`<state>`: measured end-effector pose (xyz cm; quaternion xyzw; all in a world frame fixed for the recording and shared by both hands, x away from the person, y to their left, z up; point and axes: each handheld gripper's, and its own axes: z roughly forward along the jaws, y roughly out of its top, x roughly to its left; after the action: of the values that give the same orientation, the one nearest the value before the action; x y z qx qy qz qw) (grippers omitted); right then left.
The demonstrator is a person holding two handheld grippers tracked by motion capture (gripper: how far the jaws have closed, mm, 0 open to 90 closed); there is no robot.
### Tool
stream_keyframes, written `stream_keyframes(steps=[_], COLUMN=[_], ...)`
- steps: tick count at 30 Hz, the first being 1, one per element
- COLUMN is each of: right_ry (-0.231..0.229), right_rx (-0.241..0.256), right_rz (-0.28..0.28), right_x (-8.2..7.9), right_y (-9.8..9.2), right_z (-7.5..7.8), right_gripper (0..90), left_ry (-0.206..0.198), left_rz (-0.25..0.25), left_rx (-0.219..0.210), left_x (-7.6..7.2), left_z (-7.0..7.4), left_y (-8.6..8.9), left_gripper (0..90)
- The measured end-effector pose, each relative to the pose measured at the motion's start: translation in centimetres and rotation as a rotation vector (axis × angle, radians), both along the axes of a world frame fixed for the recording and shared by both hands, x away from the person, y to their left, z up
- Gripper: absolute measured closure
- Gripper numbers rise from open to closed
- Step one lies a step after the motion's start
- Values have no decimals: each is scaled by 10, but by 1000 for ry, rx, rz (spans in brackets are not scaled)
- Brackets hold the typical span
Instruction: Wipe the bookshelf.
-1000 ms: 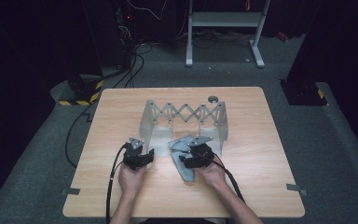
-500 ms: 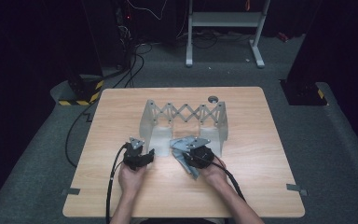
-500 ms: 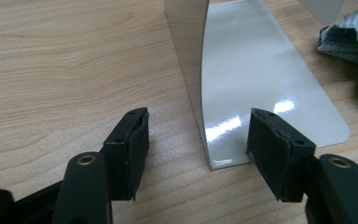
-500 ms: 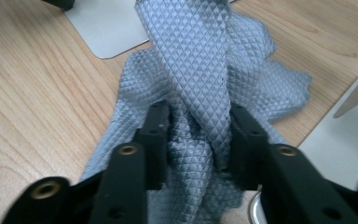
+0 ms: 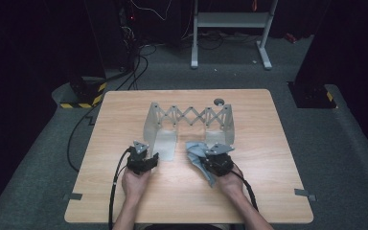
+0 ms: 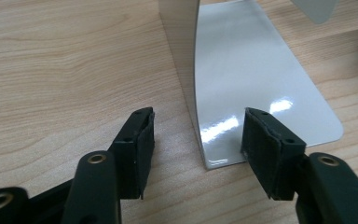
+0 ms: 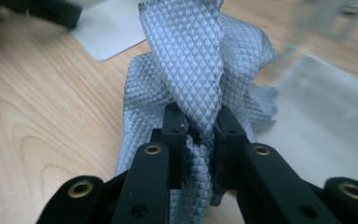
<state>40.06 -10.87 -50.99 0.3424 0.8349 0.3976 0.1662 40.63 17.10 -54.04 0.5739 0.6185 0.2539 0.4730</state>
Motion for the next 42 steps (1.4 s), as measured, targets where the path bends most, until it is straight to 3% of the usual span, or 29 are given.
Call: stream_keyframes(steps=[3,8,11,14,16,19,27,35,42], right_ry=[-4,-5,-9,-22,-8,-29,2,21,32], right_rx=[38,64,93,73,43,-4,-3,-14,-6], right_rz=[-49,-166,-225,-250,-263,-281,-306,-346,-339], right_x=[-7,-7,-5,-2,2,7,21,27,30], right_y=[-21,-40,-44,-40,-35,-29,-27,-35,-33], right_z=[8,15,18,17,15,14,6,4,0], right_gripper=[786,787,787,782,782,783,786,788,789], left_ry=[-10,-4,-6,-3,-4,-4,6,5,-2], left_rz=[0,-11,-11,-13,-14,-17,-5,-5,6], left_rx=[-14,-10,-17,-22,-28,-37,-46,-47,-51], left_x=[0,-1,-1,-1,-1,-1,-2,-3,-3], left_z=[0,1,1,1,1,1,2,2,2], left_y=[-1,1,1,2,2,2,7,7,6], left_gripper=[480,571,618,656,697,751,837,848,851])
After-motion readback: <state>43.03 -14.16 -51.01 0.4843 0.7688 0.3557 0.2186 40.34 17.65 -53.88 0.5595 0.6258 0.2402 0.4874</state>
